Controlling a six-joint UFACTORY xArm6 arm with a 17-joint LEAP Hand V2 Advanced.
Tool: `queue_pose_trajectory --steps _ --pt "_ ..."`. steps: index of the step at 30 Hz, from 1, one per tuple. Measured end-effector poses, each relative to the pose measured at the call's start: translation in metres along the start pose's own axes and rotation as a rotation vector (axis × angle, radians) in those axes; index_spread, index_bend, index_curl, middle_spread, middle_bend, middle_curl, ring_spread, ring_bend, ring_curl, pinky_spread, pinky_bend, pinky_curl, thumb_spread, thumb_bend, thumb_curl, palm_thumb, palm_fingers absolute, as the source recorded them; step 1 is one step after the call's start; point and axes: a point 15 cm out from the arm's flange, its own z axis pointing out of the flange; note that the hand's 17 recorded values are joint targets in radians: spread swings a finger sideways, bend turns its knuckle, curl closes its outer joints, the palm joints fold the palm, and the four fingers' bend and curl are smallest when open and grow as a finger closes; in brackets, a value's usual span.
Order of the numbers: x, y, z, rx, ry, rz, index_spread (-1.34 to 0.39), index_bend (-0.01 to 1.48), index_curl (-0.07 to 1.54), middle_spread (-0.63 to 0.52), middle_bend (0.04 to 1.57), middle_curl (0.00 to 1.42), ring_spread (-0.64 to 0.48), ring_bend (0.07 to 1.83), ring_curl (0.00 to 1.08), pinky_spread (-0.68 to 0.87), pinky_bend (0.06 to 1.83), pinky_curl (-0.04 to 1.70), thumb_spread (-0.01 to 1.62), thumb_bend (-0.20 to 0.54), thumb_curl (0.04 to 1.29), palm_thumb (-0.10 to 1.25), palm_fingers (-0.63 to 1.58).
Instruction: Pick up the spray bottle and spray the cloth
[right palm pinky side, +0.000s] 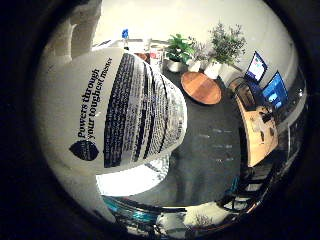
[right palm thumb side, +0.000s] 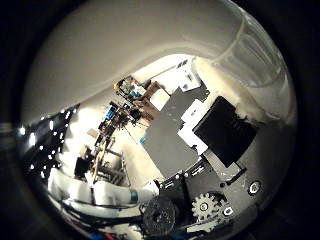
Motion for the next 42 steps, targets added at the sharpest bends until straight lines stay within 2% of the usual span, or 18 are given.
queue_pose_trajectory --steps 9,14,19,26,32,42 --pt "-0.035 -0.03 0.025 0.027 -0.176 0.093 -0.29 1.05 0.96 -0.26 1.12 1.12 -0.26 1.33 0.89 -0.2 1.07 1.41 1.2 -0.011 0.56 0.98 1.07" --pt "-0.043 -0.033 0.05 0.032 -0.257 0.111 -0.29 1.04 0.96 -0.26 1.12 1.13 -0.26 1.33 0.89 -0.2 1.07 1.41 1.22 -0.009 0.56 0.97 1.06" --pt "-0.044 -0.038 0.082 0.049 -0.363 0.185 -0.29 1.04 0.97 -0.26 1.12 1.13 -0.26 1.33 0.88 -0.19 1.08 1.4 1.23 -0.007 0.55 0.98 1.06" --pt "-0.043 -0.075 0.115 0.096 -0.466 0.263 -0.29 1.03 0.97 -0.26 1.12 1.13 -0.26 1.33 0.88 -0.19 1.08 1.4 1.22 -0.009 0.55 0.99 1.06" --pt "-0.067 -0.077 0.148 0.05 -0.585 0.322 -0.29 1.03 0.98 -0.26 1.13 1.12 -0.26 1.32 0.89 -0.19 1.07 1.4 1.21 -0.011 0.56 1.0 1.06" --pt "-0.113 -0.04 0.186 -0.053 -0.664 0.329 -0.29 1.02 0.98 -0.26 1.13 1.11 -0.27 1.32 0.9 -0.19 1.07 1.4 1.2 -0.01 0.57 0.99 1.06"
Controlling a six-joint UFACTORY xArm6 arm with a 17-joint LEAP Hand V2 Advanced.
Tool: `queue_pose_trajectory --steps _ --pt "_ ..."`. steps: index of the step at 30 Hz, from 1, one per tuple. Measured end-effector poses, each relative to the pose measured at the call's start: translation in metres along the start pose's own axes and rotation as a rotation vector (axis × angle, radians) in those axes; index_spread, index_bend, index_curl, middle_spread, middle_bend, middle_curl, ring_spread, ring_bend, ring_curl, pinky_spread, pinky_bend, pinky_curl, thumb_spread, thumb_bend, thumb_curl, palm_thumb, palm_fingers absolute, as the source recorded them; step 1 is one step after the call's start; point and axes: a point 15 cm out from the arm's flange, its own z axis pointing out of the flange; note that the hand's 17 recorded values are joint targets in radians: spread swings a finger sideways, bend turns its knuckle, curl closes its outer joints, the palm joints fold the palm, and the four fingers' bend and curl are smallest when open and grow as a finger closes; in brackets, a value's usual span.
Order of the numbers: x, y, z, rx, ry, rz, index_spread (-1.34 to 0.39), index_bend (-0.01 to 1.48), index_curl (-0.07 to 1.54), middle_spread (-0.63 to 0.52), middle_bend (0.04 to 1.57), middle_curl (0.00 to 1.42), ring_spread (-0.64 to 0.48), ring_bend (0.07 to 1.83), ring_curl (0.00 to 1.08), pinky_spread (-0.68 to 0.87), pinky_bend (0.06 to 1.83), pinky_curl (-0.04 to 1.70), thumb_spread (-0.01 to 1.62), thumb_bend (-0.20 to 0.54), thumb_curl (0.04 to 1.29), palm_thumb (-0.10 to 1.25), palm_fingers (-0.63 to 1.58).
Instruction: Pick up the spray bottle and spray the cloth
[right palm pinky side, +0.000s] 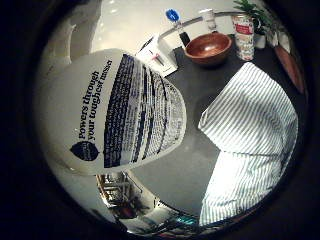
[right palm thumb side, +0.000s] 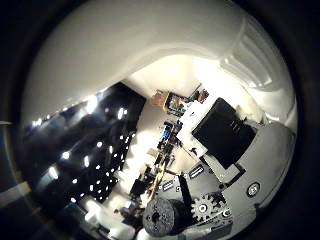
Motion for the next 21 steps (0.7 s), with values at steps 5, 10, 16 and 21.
queue_pose_trajectory --steps 5,10,16,21 --pt "0.001 0.012 0.016 -0.021 -0.016 0.022 -0.29 1.02 0.98 -0.26 1.13 1.12 -0.27 1.32 0.9 -0.19 1.07 1.41 1.2 -0.01 0.57 0.99 1.06" --pt "0.012 0.025 0.03 -0.048 -0.021 0.048 -0.29 1.03 0.98 -0.26 1.13 1.12 -0.27 1.32 0.9 -0.2 1.06 1.42 1.21 -0.01 0.58 1.0 1.06" --pt "0.033 0.048 0.051 -0.098 -0.019 0.09 -0.29 1.03 0.98 -0.26 1.13 1.12 -0.27 1.32 0.9 -0.2 1.06 1.43 1.21 -0.01 0.59 1.0 1.06" --pt "0.042 0.061 0.059 -0.126 -0.037 0.121 -0.29 1.02 0.98 -0.26 1.12 1.12 -0.27 1.32 0.9 -0.2 1.06 1.43 1.21 -0.01 0.59 1.0 1.06"
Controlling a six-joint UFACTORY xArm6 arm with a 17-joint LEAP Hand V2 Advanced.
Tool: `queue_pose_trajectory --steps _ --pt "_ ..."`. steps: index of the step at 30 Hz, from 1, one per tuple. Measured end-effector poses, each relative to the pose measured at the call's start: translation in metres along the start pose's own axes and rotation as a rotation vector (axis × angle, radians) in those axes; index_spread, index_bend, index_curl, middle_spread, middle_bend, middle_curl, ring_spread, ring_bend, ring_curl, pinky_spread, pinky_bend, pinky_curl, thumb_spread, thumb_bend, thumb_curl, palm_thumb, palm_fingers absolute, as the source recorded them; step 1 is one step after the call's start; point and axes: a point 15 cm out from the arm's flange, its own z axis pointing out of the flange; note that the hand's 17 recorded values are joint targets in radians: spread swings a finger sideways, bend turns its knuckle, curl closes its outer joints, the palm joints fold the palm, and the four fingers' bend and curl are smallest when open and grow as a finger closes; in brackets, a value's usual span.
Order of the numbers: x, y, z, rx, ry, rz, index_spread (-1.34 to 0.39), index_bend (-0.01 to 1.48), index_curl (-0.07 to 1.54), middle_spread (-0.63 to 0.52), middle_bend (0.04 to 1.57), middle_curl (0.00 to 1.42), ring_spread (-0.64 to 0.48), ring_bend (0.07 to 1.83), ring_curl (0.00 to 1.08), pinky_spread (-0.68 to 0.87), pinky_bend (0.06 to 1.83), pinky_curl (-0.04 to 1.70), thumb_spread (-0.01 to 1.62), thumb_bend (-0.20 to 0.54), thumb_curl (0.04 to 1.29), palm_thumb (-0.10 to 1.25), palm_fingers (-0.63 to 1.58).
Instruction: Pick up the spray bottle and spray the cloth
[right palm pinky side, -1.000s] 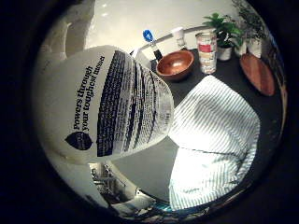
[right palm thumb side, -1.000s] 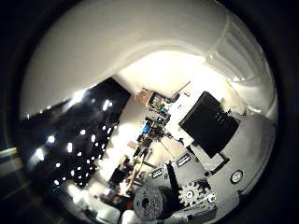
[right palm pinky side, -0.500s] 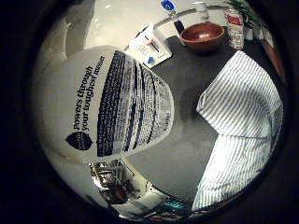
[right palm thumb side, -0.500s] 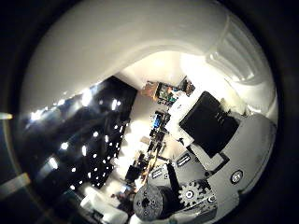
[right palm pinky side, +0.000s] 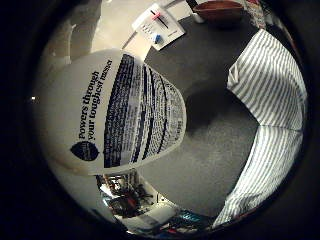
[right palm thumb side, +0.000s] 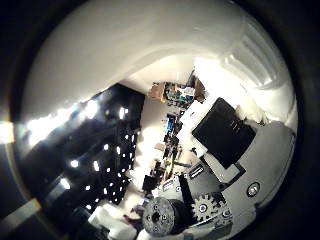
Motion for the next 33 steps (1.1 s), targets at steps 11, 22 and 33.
queue_pose_trajectory --steps 11,22,33 --pt "0.006 0.006 0.005 -0.016 0.001 -0.002 -0.29 0.99 0.96 -0.26 1.07 1.08 -0.27 1.24 0.87 -0.21 1.04 1.35 1.2 -0.017 0.56 0.92 1.07" --pt "0.007 0.012 0.006 -0.046 -0.012 0.001 -0.31 0.83 0.9 -0.23 1.01 0.97 -0.23 1.23 0.74 -0.3 1.0 1.07 1.14 -0.02 0.53 0.86 1.13" --pt "0.011 0.03 0.008 -0.125 -0.002 -0.02 -0.38 0.39 0.89 -0.25 0.84 0.89 -0.23 1.17 0.65 -0.42 0.84 0.89 1.04 -0.02 0.54 0.82 0.57"
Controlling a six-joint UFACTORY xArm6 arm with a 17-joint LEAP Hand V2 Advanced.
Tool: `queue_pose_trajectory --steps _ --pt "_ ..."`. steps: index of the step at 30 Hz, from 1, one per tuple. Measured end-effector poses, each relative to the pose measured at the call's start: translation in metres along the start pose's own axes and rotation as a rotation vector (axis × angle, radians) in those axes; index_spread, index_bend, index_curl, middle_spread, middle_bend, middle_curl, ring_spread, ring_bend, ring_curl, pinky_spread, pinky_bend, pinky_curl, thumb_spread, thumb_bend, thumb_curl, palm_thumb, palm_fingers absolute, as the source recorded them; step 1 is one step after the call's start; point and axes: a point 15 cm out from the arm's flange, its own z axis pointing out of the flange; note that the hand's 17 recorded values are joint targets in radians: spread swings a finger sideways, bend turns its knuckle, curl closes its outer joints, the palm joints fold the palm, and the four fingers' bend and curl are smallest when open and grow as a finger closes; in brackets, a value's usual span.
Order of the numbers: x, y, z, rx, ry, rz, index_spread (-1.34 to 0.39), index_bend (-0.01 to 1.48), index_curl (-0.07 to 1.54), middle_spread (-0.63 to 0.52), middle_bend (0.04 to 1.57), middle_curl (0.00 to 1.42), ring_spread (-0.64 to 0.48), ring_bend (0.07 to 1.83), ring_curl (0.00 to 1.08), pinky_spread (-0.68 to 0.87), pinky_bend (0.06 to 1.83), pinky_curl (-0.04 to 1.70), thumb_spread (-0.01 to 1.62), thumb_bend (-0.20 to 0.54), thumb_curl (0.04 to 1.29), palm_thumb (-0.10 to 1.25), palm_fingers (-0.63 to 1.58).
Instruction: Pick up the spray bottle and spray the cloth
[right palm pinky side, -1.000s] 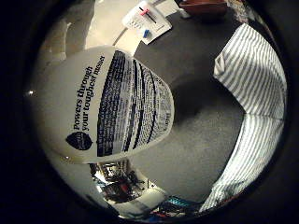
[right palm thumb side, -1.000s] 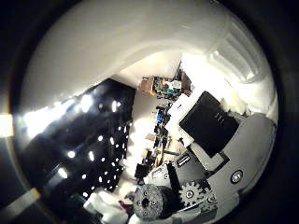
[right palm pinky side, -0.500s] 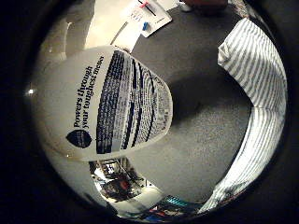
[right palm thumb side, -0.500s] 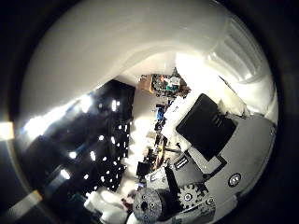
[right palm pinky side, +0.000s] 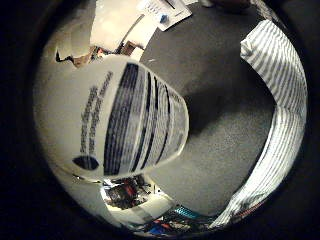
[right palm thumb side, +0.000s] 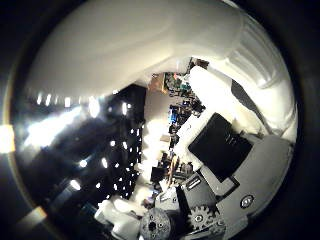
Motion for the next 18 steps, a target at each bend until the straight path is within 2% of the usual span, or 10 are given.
queue_pose_trajectory --steps 4,8,13,16,18 --pt "0.002 0.005 0.002 -0.02 0.017 -0.013 -0.37 0.41 0.88 -0.23 0.81 0.87 -0.19 1.07 0.62 -0.29 0.66 0.88 1.08 -0.019 0.53 0.81 0.31" --pt "0.005 0.008 0.001 -0.037 0.036 -0.019 -0.31 0.39 0.79 -0.13 0.61 0.76 -0.09 0.88 0.55 0.03 0.55 0.82 1.13 -0.022 0.5 0.77 0.1" --pt "0.006 0.01 -0.001 -0.053 0.051 -0.032 -0.23 0.29 0.65 0.04 0.39 0.59 0.09 0.61 0.42 0.31 0.5 0.69 1.13 -0.024 0.47 0.73 -0.02" --pt "0.001 0.017 -0.002 -0.084 0.048 -0.047 -0.2 0.18 0.54 0.14 0.28 0.5 0.16 0.48 0.35 0.4 0.44 0.59 1.13 -0.024 0.44 0.7 -0.02" --pt "0.0 0.021 -0.005 -0.103 0.051 -0.049 -0.19 0.15 0.48 0.17 0.22 0.45 0.18 0.43 0.32 0.42 0.43 0.55 1.13 -0.025 0.43 0.69 -0.03"
